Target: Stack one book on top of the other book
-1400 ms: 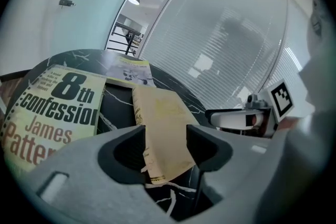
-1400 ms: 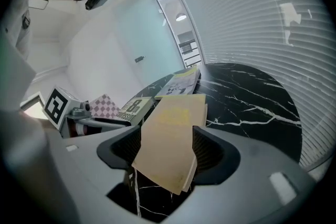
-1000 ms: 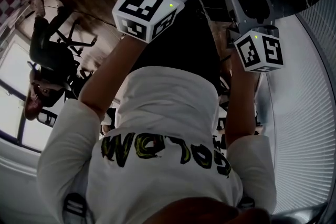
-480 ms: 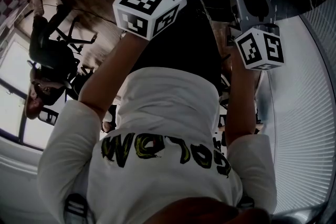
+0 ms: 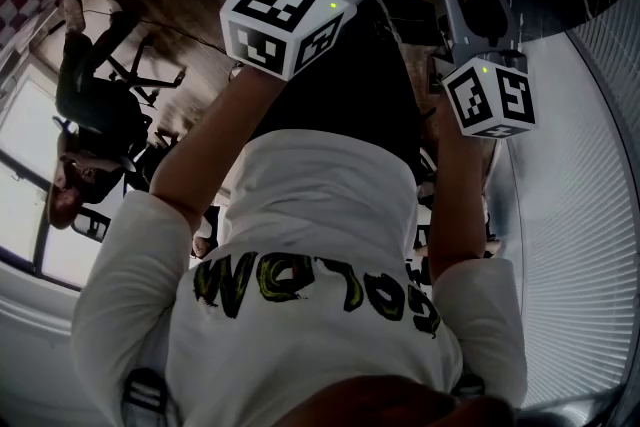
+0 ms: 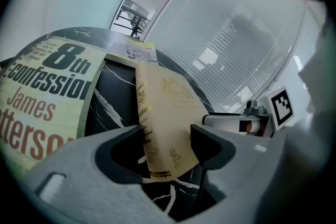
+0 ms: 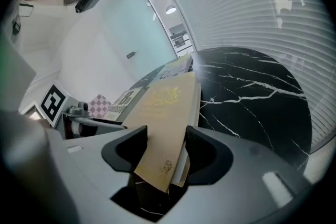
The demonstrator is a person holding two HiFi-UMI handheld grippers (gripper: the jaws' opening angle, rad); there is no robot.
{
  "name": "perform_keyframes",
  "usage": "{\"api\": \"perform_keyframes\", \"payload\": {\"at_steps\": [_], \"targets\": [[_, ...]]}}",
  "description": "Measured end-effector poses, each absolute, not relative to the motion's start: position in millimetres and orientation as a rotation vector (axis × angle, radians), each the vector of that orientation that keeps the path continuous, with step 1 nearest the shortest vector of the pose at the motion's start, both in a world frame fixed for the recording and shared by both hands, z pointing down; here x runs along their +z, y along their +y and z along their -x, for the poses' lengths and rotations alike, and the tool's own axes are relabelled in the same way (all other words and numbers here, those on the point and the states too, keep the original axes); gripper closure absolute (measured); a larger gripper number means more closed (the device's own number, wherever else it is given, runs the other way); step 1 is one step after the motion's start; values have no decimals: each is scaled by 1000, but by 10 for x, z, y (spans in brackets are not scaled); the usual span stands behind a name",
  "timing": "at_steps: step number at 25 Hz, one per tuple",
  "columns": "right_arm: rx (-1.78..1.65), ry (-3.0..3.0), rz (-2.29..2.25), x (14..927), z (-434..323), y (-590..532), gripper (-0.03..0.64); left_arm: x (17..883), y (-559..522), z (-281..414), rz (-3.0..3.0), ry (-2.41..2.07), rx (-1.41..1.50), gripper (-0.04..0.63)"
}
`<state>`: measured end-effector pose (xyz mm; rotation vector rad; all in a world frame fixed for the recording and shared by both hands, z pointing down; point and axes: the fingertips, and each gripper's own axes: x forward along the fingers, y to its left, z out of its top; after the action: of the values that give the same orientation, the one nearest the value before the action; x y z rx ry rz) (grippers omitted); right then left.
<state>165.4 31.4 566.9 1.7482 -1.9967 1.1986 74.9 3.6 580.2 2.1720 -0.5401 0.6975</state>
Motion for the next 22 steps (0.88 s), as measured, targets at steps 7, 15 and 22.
{"api": "perform_keyframes", "payload": {"at_steps": [7, 15, 22], "targets": [[1159, -2017, -1766, 5376, -1629, 294, 382, 5508, 12, -725, -2201, -549, 674, 302], [1065, -2078, -1800, 4945, -1727, 315, 382, 5084, 14, -824, -2273, -559, 639, 302], [996, -2105, -1834, 4362, -1710, 348, 384, 4519, 45, -806, -2321, -571, 593, 302]]}}
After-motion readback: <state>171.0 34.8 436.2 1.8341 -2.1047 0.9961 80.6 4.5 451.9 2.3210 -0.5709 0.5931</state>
